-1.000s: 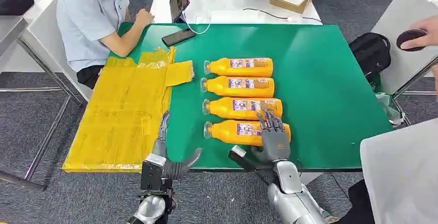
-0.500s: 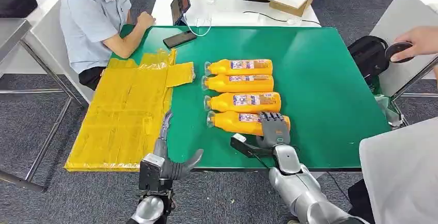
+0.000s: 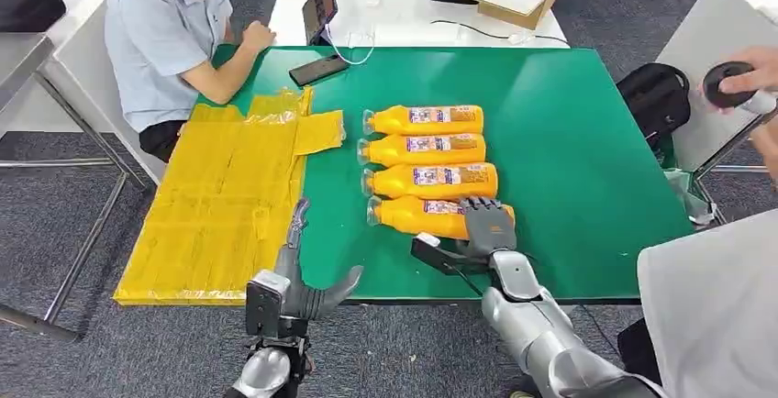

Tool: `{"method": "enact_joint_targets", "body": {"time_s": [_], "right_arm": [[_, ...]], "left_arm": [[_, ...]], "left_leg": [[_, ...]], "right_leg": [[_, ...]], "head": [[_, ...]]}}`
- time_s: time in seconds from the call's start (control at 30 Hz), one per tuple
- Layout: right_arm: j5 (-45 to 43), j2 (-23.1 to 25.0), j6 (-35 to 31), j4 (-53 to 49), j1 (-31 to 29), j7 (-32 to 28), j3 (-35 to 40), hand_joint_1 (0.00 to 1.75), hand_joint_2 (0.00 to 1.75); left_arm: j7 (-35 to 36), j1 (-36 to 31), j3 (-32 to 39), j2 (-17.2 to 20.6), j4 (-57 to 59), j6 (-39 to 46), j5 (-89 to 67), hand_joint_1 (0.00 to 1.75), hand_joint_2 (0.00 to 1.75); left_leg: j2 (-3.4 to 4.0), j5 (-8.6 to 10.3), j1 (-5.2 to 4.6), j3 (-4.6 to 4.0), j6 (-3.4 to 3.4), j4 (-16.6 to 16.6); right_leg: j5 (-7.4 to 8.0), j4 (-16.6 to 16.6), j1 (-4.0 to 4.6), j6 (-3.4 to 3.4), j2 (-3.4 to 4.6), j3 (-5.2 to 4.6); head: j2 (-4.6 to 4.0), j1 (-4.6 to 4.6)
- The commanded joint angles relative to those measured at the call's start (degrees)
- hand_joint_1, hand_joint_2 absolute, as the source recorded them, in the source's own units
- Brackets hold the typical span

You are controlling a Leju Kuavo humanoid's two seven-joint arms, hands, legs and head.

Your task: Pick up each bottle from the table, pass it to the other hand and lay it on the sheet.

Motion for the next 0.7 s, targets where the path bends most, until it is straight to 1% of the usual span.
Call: {"method": "enact_joint_targets", "body": {"time_s": [0.03,0.07,0.1,0.13,0.17,0.2,0.23,0.27,0.3,0.33,0.37,0.4,0.47,0.53,0.7], "right_arm": [[-19.31,2.74,6.69,2.35,5.69,-18.77,-5.51,1.52,1.75],[-19.31,2.74,6.69,2.35,5.69,-18.77,-5.51,1.52,1.75],[-24.54,3.5,7.7,0.89,6.24,-21.99,-6.94,1.73,1.75],[-28.92,4.26,7.2,-0.85,6.96,-24.92,-7.34,1.75,1.75],[-33.2,4.99,4.55,-3.81,8.2,-27.4,-6.31,1.75,1.75],[-36.57,5.5,2.17,-6.56,9.26,-28.31,-5.56,1.75,1.75],[-40.12,5.86,-0.13,-9.87,10.54,-28.96,-4.75,1.75,1.75],[-43.07,5.82,-2.04,-13.75,11.9,-28.87,-3.38,1.75,1.75],[-45.69,5.38,-3.7,-17.2,13.15,-28.69,-2.03,1.75,1.75],[-48.64,4.62,-5.99,-21.23,14.62,-28.62,-0.67,1.75,1.75],[-50.77,4.14,-7.88,-24.04,15.71,-28.93,-0.23,1.75,1.75],[-52.5,3.6,-8.96,-26.4,16.57,-29.29,0.35,1.75,1.75],[-55.97,2.71,-8.63,-31.15,18.13,-29.91,1.59,1.75,1.75],[-57.26,2.8,-7.4,-34.37,18.91,-30.28,3.14,1.75,1.75],[-56.97,3.26,-6.55,-35.47,18.89,-30.02,6.08,1.75,1.75]], "left_arm": [[-1.4,-1.12,1.56,0.87,1.84,0.71,3.43,0.0,1.75],[-1.4,-1.12,1.56,0.87,1.84,0.71,3.43,0.0,1.75],[-1.81,-1.1,2.32,0.33,2.2,2.32,4.89,0.0,1.75],[-1.88,-1.21,2.95,-0.17,2.72,4.56,6.48,0.0,1.75],[-1.87,-1.67,3.4,-0.74,3.85,7.23,8.97,0.0,1.75],[-1.78,-1.95,3.84,-1.15,4.79,9.04,11.32,0.0,1.75],[-1.86,-2.23,4.19,-1.51,5.82,10.84,13.83,0.0,1.75],[-1.33,-2.46,3.86,-1.43,7.07,11.42,16.18,0.0,1.75],[-0.53,-2.4,2.99,-1.03,7.73,10.73,18.09,0.0,1.75],[0.63,-1.79,1.04,-0.04,7.65,8.34,19.77,0.0,1.75],[1.82,-0.92,-0.71,0.88,6.97,5.95,20.45,0.0,1.75],[3.11,0.11,-2.35,1.87,5.78,3.42,20.99,0.0,1.75],[6.01,2.4,-6.63,4.7,2.17,-4.31,20.18,0.0,1.75],[8.86,4.05,-8.12,6.18,-1.16,-10.52,21.88,0.0,1.75],[8.99,3.84,-8.31,6.17,-3.32,-10.69,20.85,0.0,1.75]], "left_leg": [[0.26,-0.03,0.17,0.2,-0.17,-0.12],[0.39,-0.13,0.16,0.33,-0.22,-0.09],[0.52,-0.22,0.1,0.55,-0.25,-0.08],[0.47,-0.15,0.16,0.47,-0.3,-0.13],[0.51,-0.26,0.13,0.7,-0.23,-0.06],[0.39,-0.19,0.16,0.6,-0.26,-0.06],[0.34,-0.13,0.21,0.49,-0.28,-0.08],[0.51,-0.24,0.19,0.59,-0.22,-0.09],[0.5,-0.19,0.22,0.43,-0.27,-0.13],[0.53,-0.27,0.16,0.51,-0.25,-0.14],[0.39,-0.25,0.19,0.53,-0.24,-0.17],[0.42,-0.18,0.1,0.55,-0.15,-0.08],[0.3,-0.2,0.16,0.39,-0.19,-0.09],[0.33,-0.24,0.09,0.29,-0.15,-0.07],[0.44,-0.36,0.15,-0.25,-0.2,0.08]], "right_leg": [[0.09,-0.18,0.18,-0.19,0.2,0.17],[0.07,-0.14,0.17,-0.18,0.43,0.22],[0.03,-0.1,0.11,-0.13,0.61,0.34],[0.1,-0.17,0.17,-0.2,0.52,0.28],[0.03,-0.11,0.14,-0.15,0.6,0.4],[0.06,-0.14,0.19,-0.2,0.47,0.22],[0.12,-0.16,0.24,-0.26,0.4,-0.16],[0.06,-0.14,0.21,-0.23,0.6,-0.15],[0.12,-0.18,0.25,-0.28,0.57,-0.29],[0.07,-0.15,0.19,-0.25,0.61,-0.02],[0.01,-0.18,0.21,-0.26,0.45,0.34],[-0.02,-0.08,0.13,-0.15,0.5,0.37],[-0.06,-0.12,0.19,-0.19,0.38,0.33],[-0.08,-0.05,0.1,-0.14,0.47,0.25],[-0.16,0.06,0.16,-0.25,0.52,-0.22]], "head": [[0.0,0.02],[0.0,0.04],[0.0,0.0],[0.0,0.0],[0.0,-0.02],[0.0,0.02],[0.0,0.02],[0.0,0.04],[0.0,0.02],[0.0,0.0],[0.0,0.0],[0.0,-0.02],[0.0,0.0],[0.0,0.0],[0.0,-0.02]]}}
